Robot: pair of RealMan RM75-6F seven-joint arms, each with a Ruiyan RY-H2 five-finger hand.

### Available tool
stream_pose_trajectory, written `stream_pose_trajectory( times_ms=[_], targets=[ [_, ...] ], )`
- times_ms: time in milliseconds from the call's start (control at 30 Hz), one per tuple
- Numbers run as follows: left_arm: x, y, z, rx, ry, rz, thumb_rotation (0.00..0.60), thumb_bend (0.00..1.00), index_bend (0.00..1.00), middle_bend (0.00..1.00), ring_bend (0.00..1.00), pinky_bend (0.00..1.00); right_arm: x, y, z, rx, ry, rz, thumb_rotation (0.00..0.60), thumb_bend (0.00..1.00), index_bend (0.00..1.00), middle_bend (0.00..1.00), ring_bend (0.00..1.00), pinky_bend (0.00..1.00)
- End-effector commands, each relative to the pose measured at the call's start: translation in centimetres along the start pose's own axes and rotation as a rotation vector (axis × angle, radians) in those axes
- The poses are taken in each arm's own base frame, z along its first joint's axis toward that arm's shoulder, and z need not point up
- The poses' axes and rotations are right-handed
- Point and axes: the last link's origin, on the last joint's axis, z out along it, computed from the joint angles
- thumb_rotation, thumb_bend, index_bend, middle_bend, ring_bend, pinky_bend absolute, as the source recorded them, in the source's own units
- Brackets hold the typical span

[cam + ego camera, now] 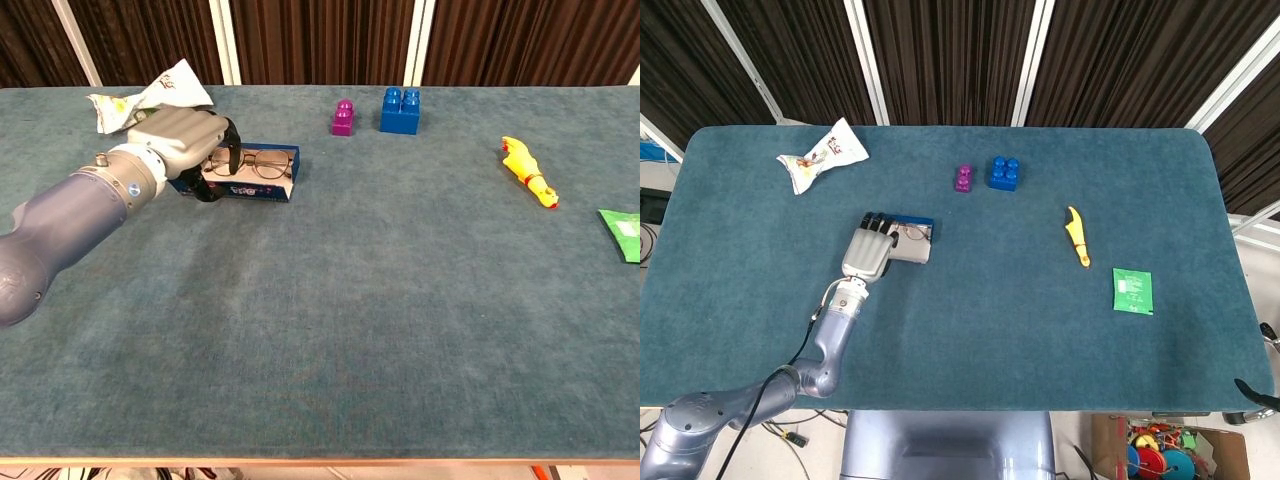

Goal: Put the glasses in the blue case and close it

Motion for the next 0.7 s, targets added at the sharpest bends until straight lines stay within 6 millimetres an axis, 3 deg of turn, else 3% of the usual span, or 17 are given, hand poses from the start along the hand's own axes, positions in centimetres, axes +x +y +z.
stream_pose_trajectory(
  times_ms=[33, 700],
  targets=[
    [0.0, 0.0, 0.0, 0.003, 0.005, -0.005, 0.600, 0.34, 0.51, 0.18, 0.08, 0.11, 0.0, 0.0, 0.0, 0.000, -0.001, 0.000, 0.600, 0.16, 0.00, 0.02, 0.13, 0.24],
    [-0.2, -1.0, -0.4, 0.018, -0.008, 0.001, 0.600, 0.37, 0.59, 0.18, 0.08, 0.09, 0.0, 0.0, 0.0, -0.006, -0.001, -0.001, 0.600, 0.16, 0.00, 0.02, 0.13, 0.24]
  ],
)
